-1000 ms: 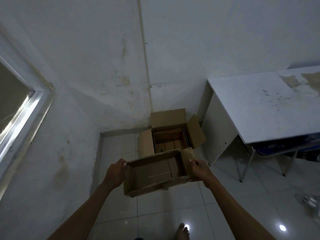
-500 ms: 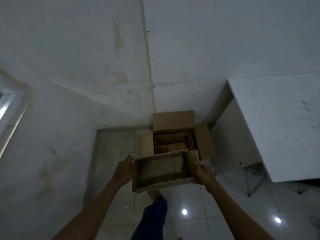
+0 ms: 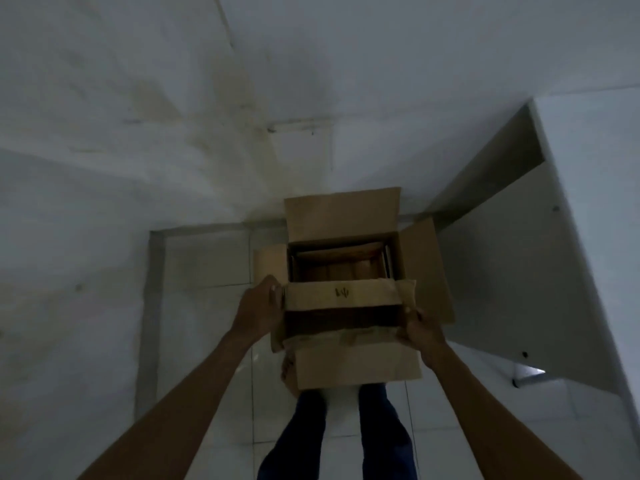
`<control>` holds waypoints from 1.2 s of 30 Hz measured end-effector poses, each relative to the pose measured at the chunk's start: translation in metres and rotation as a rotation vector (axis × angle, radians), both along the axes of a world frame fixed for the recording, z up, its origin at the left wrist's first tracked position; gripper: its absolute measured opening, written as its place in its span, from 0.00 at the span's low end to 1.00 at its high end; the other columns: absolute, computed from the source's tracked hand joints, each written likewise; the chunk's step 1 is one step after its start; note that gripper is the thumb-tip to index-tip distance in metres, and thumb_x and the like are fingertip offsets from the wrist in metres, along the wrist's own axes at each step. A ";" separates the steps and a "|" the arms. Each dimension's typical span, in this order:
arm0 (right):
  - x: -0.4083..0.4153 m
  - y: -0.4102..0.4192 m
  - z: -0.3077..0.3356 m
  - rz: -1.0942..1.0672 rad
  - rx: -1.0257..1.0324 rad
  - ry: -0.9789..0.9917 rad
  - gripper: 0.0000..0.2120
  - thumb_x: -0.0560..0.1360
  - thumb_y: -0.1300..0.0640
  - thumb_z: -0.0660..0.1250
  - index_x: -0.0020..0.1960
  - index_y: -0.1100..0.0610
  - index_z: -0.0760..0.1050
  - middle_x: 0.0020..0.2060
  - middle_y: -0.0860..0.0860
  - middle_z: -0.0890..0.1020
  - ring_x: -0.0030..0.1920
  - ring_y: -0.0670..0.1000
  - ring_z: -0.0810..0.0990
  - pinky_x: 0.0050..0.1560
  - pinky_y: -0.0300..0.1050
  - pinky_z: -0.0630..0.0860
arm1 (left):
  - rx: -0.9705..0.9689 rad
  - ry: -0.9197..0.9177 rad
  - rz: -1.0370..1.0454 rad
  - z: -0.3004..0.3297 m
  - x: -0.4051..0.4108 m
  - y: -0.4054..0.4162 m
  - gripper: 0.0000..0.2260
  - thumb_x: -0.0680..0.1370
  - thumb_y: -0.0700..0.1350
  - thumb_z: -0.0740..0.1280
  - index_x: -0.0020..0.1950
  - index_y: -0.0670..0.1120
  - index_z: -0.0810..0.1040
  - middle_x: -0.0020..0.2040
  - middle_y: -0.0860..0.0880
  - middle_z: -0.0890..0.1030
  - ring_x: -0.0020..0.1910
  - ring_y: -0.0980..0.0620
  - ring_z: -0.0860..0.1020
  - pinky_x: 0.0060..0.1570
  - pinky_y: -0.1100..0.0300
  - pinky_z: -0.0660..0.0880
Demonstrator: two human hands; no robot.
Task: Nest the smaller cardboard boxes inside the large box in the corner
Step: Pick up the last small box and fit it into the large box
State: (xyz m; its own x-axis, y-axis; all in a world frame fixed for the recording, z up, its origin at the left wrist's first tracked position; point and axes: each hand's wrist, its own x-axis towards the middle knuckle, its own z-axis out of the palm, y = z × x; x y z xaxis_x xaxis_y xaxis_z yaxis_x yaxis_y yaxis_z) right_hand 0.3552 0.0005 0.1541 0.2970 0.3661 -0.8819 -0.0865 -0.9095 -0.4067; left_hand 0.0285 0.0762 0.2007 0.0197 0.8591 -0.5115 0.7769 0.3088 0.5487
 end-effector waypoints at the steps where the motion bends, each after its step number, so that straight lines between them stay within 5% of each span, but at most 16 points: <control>1: 0.005 0.009 -0.022 -0.009 -0.010 0.001 0.21 0.85 0.48 0.60 0.74 0.57 0.72 0.64 0.60 0.79 0.60 0.62 0.82 0.57 0.55 0.83 | 0.001 0.013 0.008 -0.018 0.007 0.010 0.12 0.85 0.42 0.54 0.51 0.39 0.75 0.42 0.40 0.82 0.37 0.43 0.80 0.37 0.48 0.77; 3: 0.015 0.026 -0.063 -0.009 -0.013 -0.006 0.21 0.85 0.48 0.59 0.75 0.54 0.70 0.65 0.60 0.79 0.61 0.62 0.82 0.59 0.57 0.82 | 0.035 0.042 -0.013 -0.052 0.021 0.029 0.11 0.86 0.42 0.54 0.49 0.40 0.73 0.39 0.43 0.80 0.34 0.44 0.78 0.33 0.46 0.76; 6: 0.028 0.044 -0.113 0.022 -0.005 -0.012 0.20 0.85 0.47 0.59 0.76 0.51 0.69 0.64 0.55 0.79 0.59 0.60 0.82 0.57 0.57 0.83 | 0.116 0.041 -0.059 -0.099 0.038 0.048 0.09 0.86 0.41 0.54 0.48 0.44 0.71 0.34 0.50 0.76 0.27 0.53 0.71 0.25 0.59 0.64; 9: 0.037 0.057 -0.147 0.012 -0.022 0.062 0.20 0.85 0.47 0.59 0.76 0.49 0.68 0.60 0.51 0.76 0.52 0.57 0.83 0.46 0.49 0.83 | 0.123 0.041 -0.027 -0.133 0.047 0.060 0.09 0.86 0.41 0.53 0.49 0.47 0.70 0.33 0.51 0.74 0.27 0.53 0.70 0.26 0.61 0.61; 13: 0.047 0.064 -0.188 0.042 -0.057 0.077 0.20 0.85 0.48 0.60 0.76 0.48 0.69 0.64 0.50 0.73 0.63 0.60 0.80 0.45 0.48 0.84 | 0.116 0.076 0.021 -0.175 0.052 0.066 0.11 0.87 0.42 0.53 0.55 0.40 0.74 0.36 0.51 0.75 0.28 0.54 0.70 0.27 0.60 0.58; 16: 0.048 0.066 -0.209 0.107 -0.092 0.014 0.19 0.86 0.51 0.59 0.76 0.50 0.69 0.64 0.52 0.73 0.62 0.60 0.79 0.44 0.48 0.84 | 0.107 0.062 -0.018 -0.201 0.055 0.064 0.13 0.87 0.42 0.53 0.61 0.39 0.75 0.41 0.47 0.79 0.34 0.45 0.75 0.35 0.58 0.64; 20: 0.046 0.069 -0.229 0.463 -0.048 -0.311 0.15 0.85 0.54 0.59 0.68 0.56 0.77 0.60 0.59 0.80 0.51 0.59 0.80 0.53 0.57 0.81 | 0.001 0.103 -0.068 -0.234 0.061 0.065 0.13 0.86 0.44 0.53 0.61 0.40 0.73 0.49 0.38 0.82 0.45 0.36 0.80 0.43 0.43 0.77; 24: 0.030 0.074 -0.248 0.657 0.117 -0.698 0.11 0.84 0.56 0.59 0.56 0.59 0.78 0.48 0.60 0.83 0.47 0.62 0.82 0.41 0.49 0.73 | -0.129 0.227 -0.132 -0.269 0.074 0.064 0.13 0.83 0.42 0.58 0.66 0.41 0.70 0.56 0.37 0.80 0.53 0.33 0.79 0.49 0.41 0.79; 27: 0.018 0.078 -0.258 0.796 0.098 -0.834 0.09 0.84 0.57 0.61 0.60 0.59 0.76 0.51 0.59 0.84 0.50 0.61 0.84 0.40 0.47 0.71 | -0.183 0.307 -0.178 -0.289 0.078 0.060 0.19 0.81 0.41 0.63 0.70 0.42 0.66 0.58 0.36 0.80 0.55 0.33 0.80 0.51 0.41 0.79; 32: 0.010 0.080 -0.276 0.900 0.083 -0.757 0.11 0.84 0.58 0.59 0.62 0.60 0.74 0.54 0.60 0.83 0.54 0.62 0.84 0.42 0.47 0.72 | -0.275 0.238 -0.072 -0.316 0.069 0.054 0.31 0.80 0.39 0.63 0.81 0.42 0.55 0.63 0.33 0.77 0.59 0.30 0.78 0.58 0.40 0.78; 36: 0.014 0.088 -0.283 0.857 -0.025 -0.533 0.15 0.83 0.58 0.60 0.68 0.61 0.71 0.60 0.61 0.80 0.60 0.64 0.80 0.53 0.51 0.77 | -0.327 -0.052 0.011 -0.323 0.067 0.053 0.35 0.82 0.42 0.64 0.83 0.51 0.48 0.70 0.39 0.74 0.63 0.35 0.77 0.61 0.45 0.78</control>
